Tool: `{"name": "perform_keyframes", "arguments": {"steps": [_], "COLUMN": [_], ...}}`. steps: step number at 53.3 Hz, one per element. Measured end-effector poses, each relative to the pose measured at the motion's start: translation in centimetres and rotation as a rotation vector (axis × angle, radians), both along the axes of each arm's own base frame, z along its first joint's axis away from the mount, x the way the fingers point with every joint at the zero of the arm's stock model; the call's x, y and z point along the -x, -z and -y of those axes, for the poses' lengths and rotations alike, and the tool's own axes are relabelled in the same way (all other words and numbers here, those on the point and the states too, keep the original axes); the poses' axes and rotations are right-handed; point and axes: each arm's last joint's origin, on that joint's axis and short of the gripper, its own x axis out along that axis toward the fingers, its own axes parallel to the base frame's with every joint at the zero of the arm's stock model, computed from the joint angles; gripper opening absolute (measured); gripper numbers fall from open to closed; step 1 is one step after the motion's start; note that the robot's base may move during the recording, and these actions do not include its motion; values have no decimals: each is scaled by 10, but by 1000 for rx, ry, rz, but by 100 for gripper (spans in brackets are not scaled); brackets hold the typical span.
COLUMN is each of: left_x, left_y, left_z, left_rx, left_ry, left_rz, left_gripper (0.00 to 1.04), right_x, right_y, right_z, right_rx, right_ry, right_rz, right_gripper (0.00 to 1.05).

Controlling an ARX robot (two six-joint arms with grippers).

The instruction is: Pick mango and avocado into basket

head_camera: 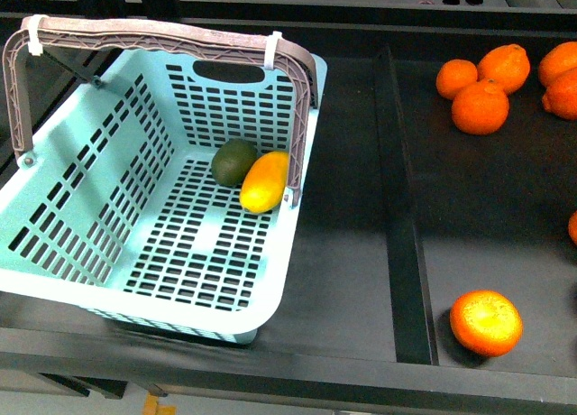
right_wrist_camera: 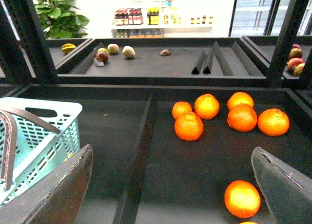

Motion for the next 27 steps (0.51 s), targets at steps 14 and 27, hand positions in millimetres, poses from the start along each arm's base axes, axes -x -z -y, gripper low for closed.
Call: {"name": "perform_keyframes", "arguments": {"steps": [14,27], "left_x": [0,0], "left_y": [0,0], "left_z": [0,0], "left_rx": [0,-2], "left_ry": [0,0], "left_rz": [0,0], "left_gripper": [66,96], "right_x": [0,0], "right_y": [0,0], "right_z": [0,0], "right_rx": [0,0], "right_ry": [0,0], "right_rz": [0,0], "right_gripper": [96,96]}}
